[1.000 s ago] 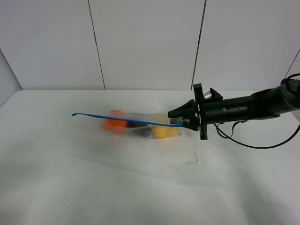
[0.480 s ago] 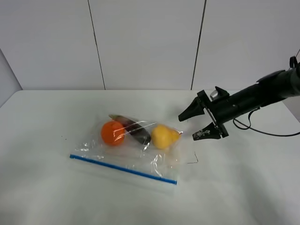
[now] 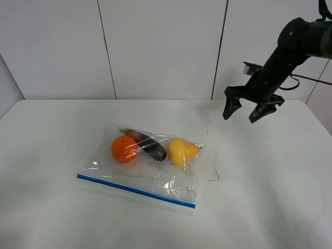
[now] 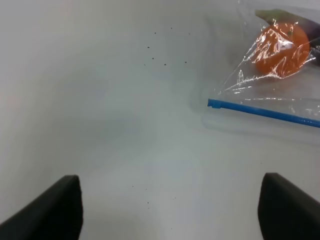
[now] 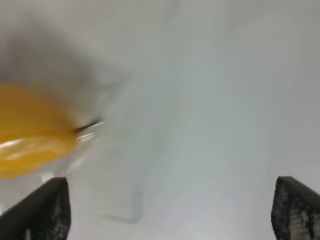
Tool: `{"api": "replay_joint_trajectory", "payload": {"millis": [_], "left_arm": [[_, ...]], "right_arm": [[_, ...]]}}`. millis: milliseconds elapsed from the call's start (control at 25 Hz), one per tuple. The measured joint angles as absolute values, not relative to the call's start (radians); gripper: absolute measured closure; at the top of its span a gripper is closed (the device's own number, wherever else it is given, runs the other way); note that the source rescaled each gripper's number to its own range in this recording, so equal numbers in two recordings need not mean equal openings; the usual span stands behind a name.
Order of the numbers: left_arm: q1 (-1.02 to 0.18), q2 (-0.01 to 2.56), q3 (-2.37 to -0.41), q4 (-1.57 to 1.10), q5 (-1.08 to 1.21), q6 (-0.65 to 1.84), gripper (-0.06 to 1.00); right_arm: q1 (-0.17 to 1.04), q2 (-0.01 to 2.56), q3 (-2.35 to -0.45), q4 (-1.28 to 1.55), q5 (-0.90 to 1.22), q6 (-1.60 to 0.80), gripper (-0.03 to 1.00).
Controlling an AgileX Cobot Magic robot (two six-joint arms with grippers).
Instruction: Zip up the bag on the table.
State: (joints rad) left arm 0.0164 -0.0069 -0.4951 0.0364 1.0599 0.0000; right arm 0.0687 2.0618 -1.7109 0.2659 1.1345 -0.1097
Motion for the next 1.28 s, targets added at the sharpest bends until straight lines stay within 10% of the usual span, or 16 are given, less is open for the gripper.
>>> {"api": "replay_joint_trajectory", "payload": {"millis": [680, 1280], "left_arm": [[0.016, -0.007, -0.495, 0.036, 1.060, 0.000, 0.02], [0.016, -0.007, -0.495, 0.036, 1.060, 0.000, 0.02]], "right_arm": [[0.069, 1.994, -1.674, 0.103, 1.210, -0.043, 0.07], [0.069, 1.296, -0.970, 0.079, 1.210, -0.032, 0.07]]}}
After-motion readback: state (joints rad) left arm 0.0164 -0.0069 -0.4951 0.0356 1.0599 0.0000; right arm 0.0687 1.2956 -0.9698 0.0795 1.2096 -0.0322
